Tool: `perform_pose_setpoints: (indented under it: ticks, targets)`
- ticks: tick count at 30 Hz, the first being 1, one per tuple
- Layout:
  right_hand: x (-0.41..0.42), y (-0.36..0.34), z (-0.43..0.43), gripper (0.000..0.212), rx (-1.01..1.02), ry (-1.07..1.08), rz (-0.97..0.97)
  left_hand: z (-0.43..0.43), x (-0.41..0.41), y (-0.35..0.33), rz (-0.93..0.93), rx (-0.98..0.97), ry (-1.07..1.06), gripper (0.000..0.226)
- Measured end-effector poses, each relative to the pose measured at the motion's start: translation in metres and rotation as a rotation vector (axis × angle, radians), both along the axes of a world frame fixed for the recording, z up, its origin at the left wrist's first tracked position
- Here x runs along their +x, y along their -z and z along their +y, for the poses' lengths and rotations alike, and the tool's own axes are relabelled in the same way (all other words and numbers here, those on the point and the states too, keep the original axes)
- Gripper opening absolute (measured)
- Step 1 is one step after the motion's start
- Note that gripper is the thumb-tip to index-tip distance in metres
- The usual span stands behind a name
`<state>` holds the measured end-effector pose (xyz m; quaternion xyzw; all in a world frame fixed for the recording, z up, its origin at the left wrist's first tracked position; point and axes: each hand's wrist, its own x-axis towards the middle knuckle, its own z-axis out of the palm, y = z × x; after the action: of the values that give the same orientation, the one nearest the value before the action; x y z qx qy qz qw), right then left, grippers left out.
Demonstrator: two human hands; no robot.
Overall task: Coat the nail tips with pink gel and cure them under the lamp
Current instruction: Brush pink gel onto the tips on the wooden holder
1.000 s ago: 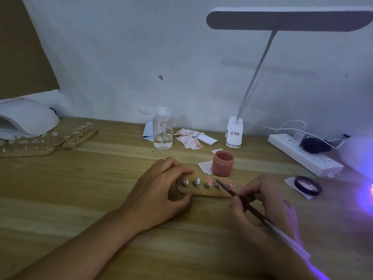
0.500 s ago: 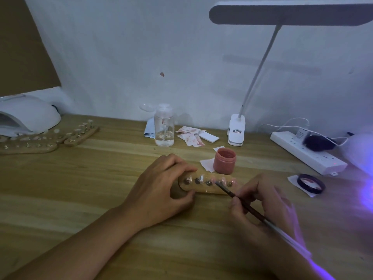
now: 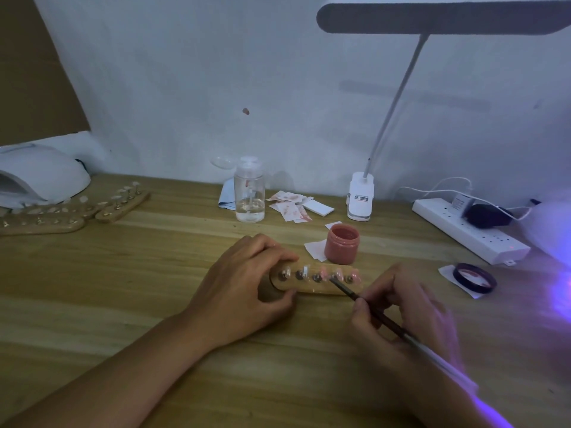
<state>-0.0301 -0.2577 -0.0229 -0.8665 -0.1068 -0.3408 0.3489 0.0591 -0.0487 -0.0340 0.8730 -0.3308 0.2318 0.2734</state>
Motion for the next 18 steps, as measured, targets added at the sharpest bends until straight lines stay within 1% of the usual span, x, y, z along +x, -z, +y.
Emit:
perform_pose_setpoints:
  ticks: [5,8,15,18]
  targets:
    - [0.0006,0.0007,0.0008,0.013,-0.061,-0.012,-0.060,-0.0010,0.0010,0.0002,0.001,-0.003,-0.002,0.046]
    - [0.0003,0.0011,0.0016,0.011,-0.104,-0.028,-0.057,-0.0008,0.0010,0.0001,-0.003,-0.001,-0.003,0.046]
    - [-0.0002,-0.0001,0.0013,0.010,-0.092,-0.022,-0.040,-0.0001,0.0001,0.0001,-0.004,0.007,-0.004,0.046]
    - [-0.0002,-0.0010,0.0025,0.010,-0.126,-0.020,-0.059,0.0005,0.0001,-0.0001,-0.003,0.006,-0.003,0.045]
